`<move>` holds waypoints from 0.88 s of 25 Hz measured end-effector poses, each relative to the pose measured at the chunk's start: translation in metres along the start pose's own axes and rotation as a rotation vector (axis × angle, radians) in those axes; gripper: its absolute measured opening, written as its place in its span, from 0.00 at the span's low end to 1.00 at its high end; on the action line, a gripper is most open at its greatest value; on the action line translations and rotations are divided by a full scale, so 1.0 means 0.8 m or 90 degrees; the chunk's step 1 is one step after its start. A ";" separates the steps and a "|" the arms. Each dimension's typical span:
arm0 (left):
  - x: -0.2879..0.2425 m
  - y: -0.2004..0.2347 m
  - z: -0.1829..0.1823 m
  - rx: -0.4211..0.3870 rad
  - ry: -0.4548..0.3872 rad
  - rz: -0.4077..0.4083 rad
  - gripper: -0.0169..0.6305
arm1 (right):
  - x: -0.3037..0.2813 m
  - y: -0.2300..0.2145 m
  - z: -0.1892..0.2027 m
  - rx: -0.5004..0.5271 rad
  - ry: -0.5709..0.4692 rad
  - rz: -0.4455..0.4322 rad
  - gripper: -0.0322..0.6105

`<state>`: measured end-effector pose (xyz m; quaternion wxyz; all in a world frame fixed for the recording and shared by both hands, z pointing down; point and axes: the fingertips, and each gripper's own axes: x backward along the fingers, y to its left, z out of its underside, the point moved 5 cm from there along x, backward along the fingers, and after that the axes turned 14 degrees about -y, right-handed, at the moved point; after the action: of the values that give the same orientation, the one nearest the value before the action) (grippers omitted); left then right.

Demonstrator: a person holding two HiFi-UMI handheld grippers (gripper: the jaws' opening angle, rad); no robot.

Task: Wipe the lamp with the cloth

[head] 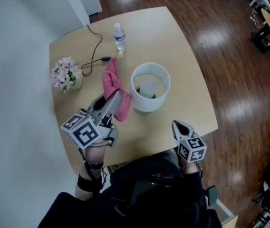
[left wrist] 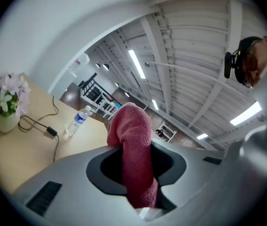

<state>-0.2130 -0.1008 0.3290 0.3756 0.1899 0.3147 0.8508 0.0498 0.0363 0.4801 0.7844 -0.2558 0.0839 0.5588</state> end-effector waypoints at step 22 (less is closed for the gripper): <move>0.047 0.052 0.177 -0.032 -0.058 -0.387 0.20 | 0.029 -0.122 -0.021 0.050 0.021 -0.191 0.06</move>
<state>-0.1798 -0.0381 0.4637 0.6313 0.1153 0.3188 0.6975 0.1506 0.0237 0.4861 0.8669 -0.2436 0.0798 0.4274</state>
